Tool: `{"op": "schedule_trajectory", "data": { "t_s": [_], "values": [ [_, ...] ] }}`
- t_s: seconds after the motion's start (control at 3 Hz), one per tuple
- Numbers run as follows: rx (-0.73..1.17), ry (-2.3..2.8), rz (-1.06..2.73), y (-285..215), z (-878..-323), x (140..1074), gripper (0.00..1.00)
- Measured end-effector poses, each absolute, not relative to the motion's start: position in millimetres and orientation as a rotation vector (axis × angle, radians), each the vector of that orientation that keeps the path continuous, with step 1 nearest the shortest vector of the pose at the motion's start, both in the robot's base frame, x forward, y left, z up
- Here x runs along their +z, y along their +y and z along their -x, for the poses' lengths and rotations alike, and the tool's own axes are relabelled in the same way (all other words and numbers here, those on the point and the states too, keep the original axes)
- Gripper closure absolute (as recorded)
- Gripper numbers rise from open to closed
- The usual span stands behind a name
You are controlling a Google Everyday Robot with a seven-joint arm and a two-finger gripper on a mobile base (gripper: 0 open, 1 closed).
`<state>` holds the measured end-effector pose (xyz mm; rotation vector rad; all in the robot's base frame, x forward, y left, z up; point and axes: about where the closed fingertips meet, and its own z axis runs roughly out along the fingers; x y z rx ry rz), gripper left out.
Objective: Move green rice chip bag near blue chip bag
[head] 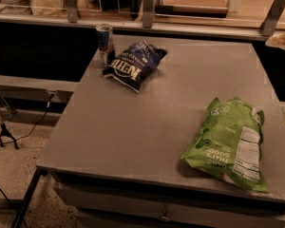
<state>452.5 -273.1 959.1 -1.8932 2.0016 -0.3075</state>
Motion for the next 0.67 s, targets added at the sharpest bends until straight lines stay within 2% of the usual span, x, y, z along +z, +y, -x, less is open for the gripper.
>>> {"op": "schedule_trajectory", "data": {
  "t_s": [0.67],
  "values": [
    [-0.385,1.952,1.950,-284,-453,951,0.00]
  ]
}}
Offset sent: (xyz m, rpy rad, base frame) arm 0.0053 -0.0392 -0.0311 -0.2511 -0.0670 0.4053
